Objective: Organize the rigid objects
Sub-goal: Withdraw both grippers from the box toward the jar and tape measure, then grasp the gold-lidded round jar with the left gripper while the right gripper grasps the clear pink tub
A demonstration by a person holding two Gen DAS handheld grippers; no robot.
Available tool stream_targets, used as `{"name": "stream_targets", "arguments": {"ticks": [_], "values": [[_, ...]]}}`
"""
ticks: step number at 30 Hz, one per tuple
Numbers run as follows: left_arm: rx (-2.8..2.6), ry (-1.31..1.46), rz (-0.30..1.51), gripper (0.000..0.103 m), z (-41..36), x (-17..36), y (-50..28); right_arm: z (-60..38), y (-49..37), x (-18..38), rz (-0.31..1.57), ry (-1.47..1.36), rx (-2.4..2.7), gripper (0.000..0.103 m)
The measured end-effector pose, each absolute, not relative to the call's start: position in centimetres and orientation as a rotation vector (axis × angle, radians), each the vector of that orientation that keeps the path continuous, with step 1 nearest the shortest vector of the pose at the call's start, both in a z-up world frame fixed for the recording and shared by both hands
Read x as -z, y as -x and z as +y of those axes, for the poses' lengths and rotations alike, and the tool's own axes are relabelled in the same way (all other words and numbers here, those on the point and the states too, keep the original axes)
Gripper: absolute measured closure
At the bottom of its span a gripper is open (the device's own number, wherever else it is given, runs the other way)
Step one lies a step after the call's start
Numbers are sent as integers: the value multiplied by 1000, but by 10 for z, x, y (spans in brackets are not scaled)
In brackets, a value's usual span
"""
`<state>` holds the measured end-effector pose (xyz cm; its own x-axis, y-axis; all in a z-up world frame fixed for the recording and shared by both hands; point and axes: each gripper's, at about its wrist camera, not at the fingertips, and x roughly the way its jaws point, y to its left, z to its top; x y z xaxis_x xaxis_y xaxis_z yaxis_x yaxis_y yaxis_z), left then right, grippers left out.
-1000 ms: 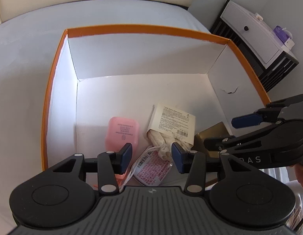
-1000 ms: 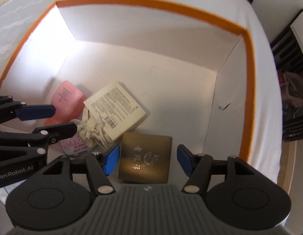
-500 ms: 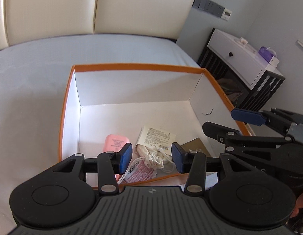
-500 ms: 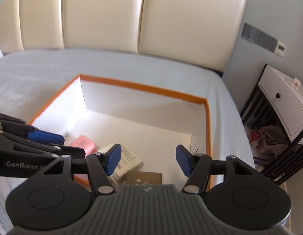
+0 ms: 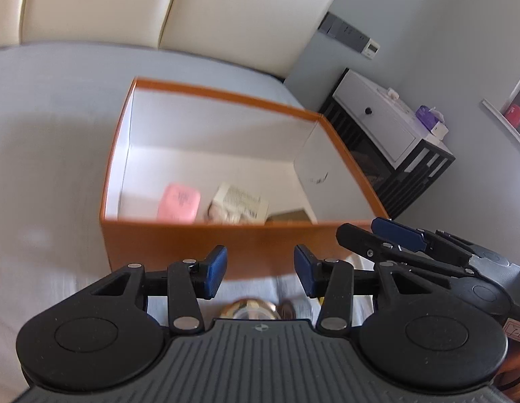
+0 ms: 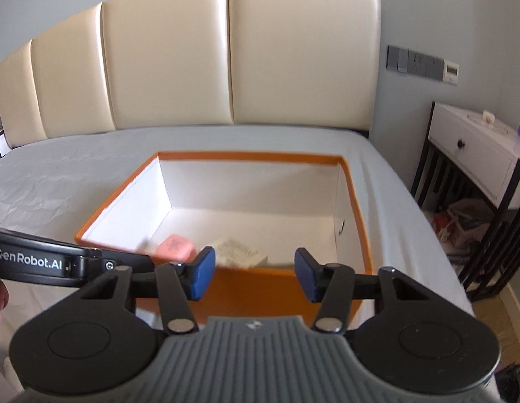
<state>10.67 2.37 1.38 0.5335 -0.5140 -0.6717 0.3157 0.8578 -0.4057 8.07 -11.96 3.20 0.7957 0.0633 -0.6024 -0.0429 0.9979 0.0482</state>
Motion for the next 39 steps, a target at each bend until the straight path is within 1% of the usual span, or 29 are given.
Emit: {"name": "stream_targets", "arguments": {"ticks": [5,12,14,16,17,19,24,25,30,35,36,37,39], "values": [[487,244,978,50,22,11,-88,-124,-66,-8,776,-77,-39,53],[544,109,1097,50,-2,35,-63,-127,-44,11,908,-160,-32,53],[538,68,1089,49,-7,35,-60,-130,-39,15,935,-196,-19,49],[515,68,1082,49,-7,34,-61,-128,-36,13,931,-185,-17,48],[506,87,1083,49,-5,36,-62,-127,-37,13,941,-188,-19,43],[482,119,1081,49,2,39,-62,-123,-42,14,988,-190,-19,37],[456,140,1073,49,6,39,-62,-118,-56,19,1083,-184,31,36],[452,143,1073,49,7,39,-63,-117,-59,21,1105,-189,36,34],[429,167,1082,49,12,42,-69,-117,-74,29,1196,-213,28,35],[404,196,1091,49,16,44,-72,-107,-80,44,1264,-152,-15,34],[400,202,1097,49,16,45,-73,-106,-80,46,1270,-144,-19,35],[399,204,1101,49,17,46,-74,-105,-80,47,1270,-148,-26,39],[398,202,1108,50,16,46,-75,-102,-79,46,1252,-130,-28,39]]}}
